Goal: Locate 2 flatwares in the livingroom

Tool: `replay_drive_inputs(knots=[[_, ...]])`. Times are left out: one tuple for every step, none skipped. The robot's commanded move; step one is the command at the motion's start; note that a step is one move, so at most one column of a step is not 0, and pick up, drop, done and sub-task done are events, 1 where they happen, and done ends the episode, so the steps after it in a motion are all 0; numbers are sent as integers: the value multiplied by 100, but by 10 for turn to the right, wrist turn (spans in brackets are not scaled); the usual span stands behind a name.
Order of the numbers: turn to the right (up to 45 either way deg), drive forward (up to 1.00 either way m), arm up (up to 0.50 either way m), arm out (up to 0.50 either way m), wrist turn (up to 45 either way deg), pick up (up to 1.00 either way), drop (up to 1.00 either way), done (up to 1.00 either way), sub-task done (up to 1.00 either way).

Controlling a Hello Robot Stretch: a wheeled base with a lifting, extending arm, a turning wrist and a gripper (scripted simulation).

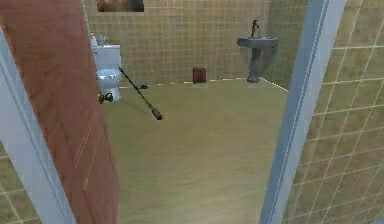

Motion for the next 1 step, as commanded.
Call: replay_drive_inputs(knots=[[0,85,0,0,0,0,0,0,0]])
